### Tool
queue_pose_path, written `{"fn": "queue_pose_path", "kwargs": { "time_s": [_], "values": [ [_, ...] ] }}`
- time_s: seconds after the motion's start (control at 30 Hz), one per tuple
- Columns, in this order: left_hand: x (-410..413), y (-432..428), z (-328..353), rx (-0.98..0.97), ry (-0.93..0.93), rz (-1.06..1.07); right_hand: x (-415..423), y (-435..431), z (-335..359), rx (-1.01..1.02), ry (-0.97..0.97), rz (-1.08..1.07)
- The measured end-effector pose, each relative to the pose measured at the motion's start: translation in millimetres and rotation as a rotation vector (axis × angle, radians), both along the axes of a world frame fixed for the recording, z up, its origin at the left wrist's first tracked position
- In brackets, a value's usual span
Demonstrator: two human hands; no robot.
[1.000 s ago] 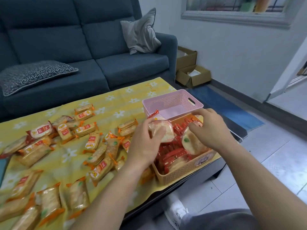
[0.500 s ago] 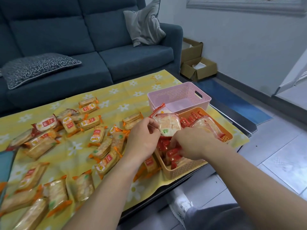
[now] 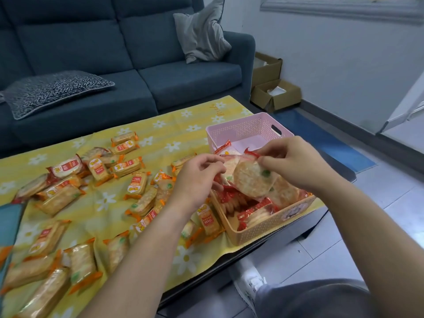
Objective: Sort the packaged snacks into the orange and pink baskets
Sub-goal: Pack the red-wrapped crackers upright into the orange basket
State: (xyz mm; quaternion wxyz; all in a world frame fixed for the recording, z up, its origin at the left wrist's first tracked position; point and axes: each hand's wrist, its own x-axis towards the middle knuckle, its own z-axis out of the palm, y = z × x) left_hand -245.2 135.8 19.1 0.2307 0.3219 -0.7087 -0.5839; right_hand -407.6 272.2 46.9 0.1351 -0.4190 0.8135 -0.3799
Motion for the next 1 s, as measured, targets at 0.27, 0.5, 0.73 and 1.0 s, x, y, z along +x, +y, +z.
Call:
{"fn": "queue_pose_path", "kwargs": {
  "time_s": [0.27, 0.5, 0.73, 1.0],
  "values": [
    [-2.6, 4.1, -8.5, 0.034, -0.089, -0.155, 37.1, -16.6, -19.5, 0.222, 0.026, 0.045],
    [-1.2, 2.5, -12.5, -0.046, -0.143, -0.226, 35.4, -13.6, -17.3, 0.226, -0.032, 0.150],
    [0.7, -4.7, -18.4, -0.106, -0.189, -0.177, 16.7, -5.7, -24.2, 0.506, 0.180, 0.361],
    [5.5, -8.5, -11.3, -0.193, -0.220, -0.173, 27.0, -24.1, -40.2, 0.709, 0.405, 0.427]
  ]
}}
